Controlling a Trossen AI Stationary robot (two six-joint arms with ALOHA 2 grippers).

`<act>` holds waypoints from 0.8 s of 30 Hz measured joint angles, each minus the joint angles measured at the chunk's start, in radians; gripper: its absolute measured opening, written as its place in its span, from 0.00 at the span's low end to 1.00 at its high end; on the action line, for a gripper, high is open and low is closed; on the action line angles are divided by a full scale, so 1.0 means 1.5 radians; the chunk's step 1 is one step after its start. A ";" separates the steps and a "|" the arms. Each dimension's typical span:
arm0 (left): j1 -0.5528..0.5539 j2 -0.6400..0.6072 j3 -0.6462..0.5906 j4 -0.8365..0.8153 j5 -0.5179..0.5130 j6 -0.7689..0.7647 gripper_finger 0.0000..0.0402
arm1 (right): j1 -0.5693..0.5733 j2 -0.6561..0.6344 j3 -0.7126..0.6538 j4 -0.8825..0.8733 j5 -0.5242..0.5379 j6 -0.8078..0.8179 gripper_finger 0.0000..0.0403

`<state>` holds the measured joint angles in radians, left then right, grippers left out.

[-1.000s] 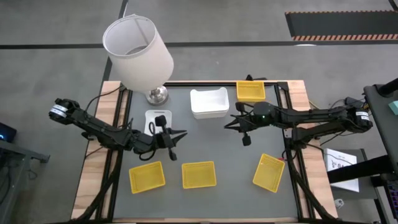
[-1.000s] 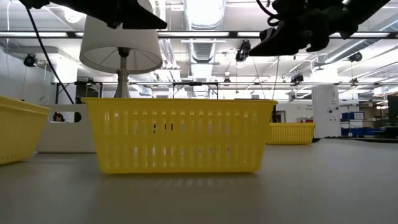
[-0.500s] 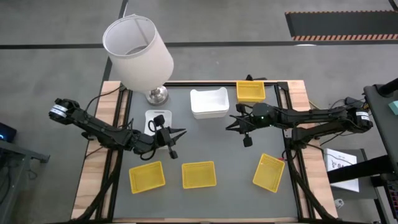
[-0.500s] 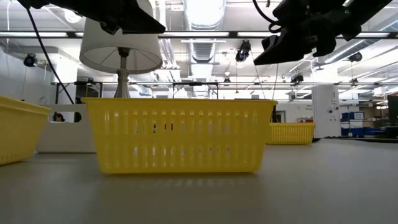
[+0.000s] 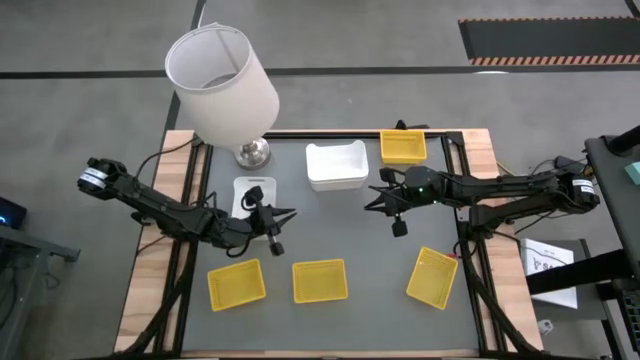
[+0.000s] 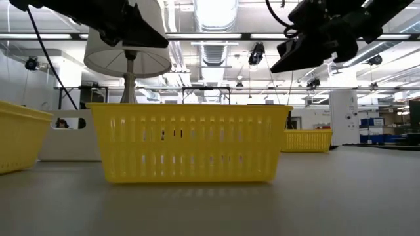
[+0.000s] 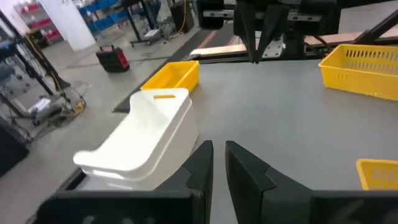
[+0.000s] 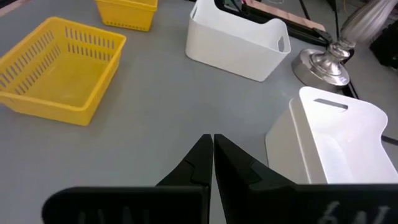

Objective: Stack baskets by color
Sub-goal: Stack the white bin on the stacked white bins

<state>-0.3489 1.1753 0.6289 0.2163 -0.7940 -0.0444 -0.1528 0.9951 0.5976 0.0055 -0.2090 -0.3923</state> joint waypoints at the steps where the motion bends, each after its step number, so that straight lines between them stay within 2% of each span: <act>1: 0.000 0.000 0.000 -0.003 0.000 -0.009 0.07 | 0.000 0.000 0.000 -0.001 0.000 0.000 0.02; 10: 0.000 -0.001 0.000 -0.020 0.000 -0.093 0.07 | 0.000 0.000 0.000 -0.001 0.000 0.000 0.02; 15: 0.004 -0.001 0.009 -0.063 0.000 -0.186 0.07 | 0.000 0.000 0.000 -0.002 0.000 0.000 0.02; 18: 0.009 -0.001 0.047 -0.151 0.001 -0.276 0.07 | 0.000 0.000 0.000 -0.002 0.000 0.000 0.02; 24: 0.024 0.001 0.142 -0.439 0.006 -0.544 0.06 | 0.000 0.000 0.000 -0.002 0.000 0.000 0.02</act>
<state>-0.3133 1.1768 0.8418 -0.4420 -0.7850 -0.8604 -0.1528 0.9951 0.5976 0.0025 -0.2085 -0.3927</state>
